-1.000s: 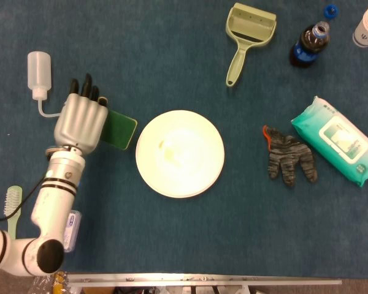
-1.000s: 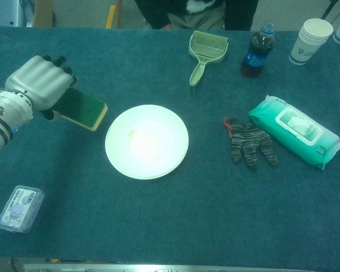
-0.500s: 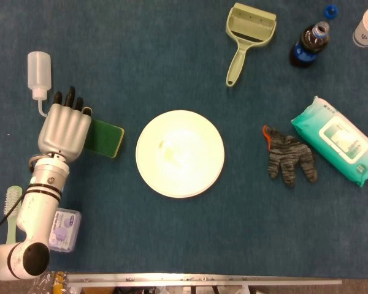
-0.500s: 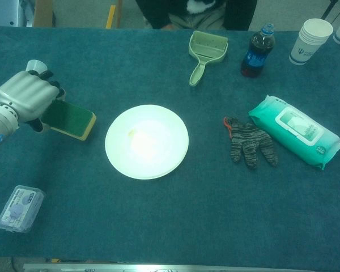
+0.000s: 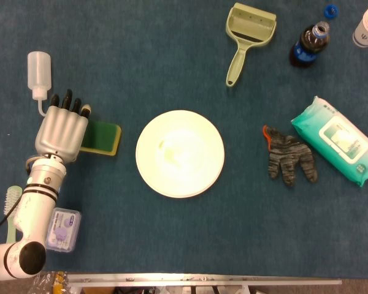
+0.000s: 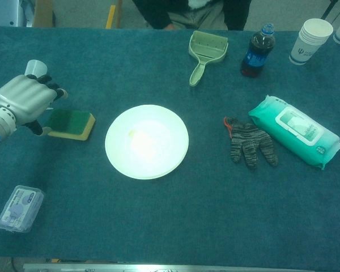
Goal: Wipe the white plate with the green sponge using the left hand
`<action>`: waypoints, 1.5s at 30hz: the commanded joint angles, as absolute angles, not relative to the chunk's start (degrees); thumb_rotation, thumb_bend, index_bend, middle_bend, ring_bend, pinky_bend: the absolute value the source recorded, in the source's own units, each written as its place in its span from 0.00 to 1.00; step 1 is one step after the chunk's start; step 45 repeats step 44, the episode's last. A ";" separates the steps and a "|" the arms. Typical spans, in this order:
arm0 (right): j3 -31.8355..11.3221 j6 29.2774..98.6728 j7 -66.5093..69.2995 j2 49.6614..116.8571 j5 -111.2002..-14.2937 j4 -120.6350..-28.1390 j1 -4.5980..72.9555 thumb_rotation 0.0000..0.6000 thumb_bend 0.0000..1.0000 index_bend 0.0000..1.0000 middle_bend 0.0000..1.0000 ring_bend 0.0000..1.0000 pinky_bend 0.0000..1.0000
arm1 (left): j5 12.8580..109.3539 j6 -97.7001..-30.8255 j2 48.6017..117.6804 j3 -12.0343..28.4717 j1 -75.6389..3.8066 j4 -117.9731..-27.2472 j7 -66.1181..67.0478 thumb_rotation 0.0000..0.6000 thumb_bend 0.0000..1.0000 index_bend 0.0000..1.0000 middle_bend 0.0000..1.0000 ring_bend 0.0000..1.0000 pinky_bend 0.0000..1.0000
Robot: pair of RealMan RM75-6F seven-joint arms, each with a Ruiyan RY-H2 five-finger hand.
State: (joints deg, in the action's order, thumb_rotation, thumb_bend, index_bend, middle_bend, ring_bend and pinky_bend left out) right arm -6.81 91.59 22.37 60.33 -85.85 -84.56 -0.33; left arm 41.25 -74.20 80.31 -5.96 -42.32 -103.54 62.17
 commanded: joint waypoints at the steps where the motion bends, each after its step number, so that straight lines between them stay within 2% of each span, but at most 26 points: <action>1: -6.81 91.61 22.24 60.32 -85.92 -84.67 -0.29 1.00 0.18 0.34 0.40 0.26 0.31 | 41.52 -74.00 80.10 -5.90 -42.08 -103.63 61.90 0.85 0.24 0.11 0.13 0.04 0.14; 8: -6.81 91.76 21.85 60.28 -85.96 -85.05 -0.30 1.00 0.18 0.34 0.40 0.26 0.31 | 43.61 -74.74 78.42 -5.21 -40.68 -105.39 58.90 0.84 0.24 0.10 0.12 0.04 0.14; 14: -6.79 91.82 21.56 60.15 -85.74 -85.28 -0.44 1.00 0.18 0.34 0.40 0.26 0.31 | 48.17 -75.89 75.83 -4.26 -37.62 -107.62 50.41 0.85 0.24 0.11 0.12 0.04 0.14; 20: -6.76 91.63 20.69 60.01 -85.48 -85.44 -0.47 1.00 0.18 0.34 0.40 0.26 0.31 | 58.68 -76.21 72.69 -4.58 -33.29 -106.52 36.91 0.98 0.24 0.14 0.15 0.05 0.14; 30: -6.83 91.44 18.23 59.95 -84.58 -85.79 -0.71 1.00 0.18 0.34 0.40 0.26 0.31 | 73.96 -81.95 71.17 -5.48 -25.94 -100.60 19.00 0.99 0.24 0.20 0.20 0.05 0.14; 36: -6.83 91.17 17.41 60.17 -84.10 -86.15 -0.79 1.00 0.18 0.34 0.40 0.26 0.31 | 76.90 -84.08 69.55 -5.85 -22.54 -100.49 16.74 0.99 0.24 0.20 0.20 0.06 0.14; 45: -6.86 90.91 17.05 60.53 -84.03 -86.13 -0.68 1.00 0.18 0.34 0.40 0.26 0.31 | 77.63 -83.73 68.41 -4.76 -20.50 -101.22 17.25 0.99 0.24 0.20 0.20 0.06 0.14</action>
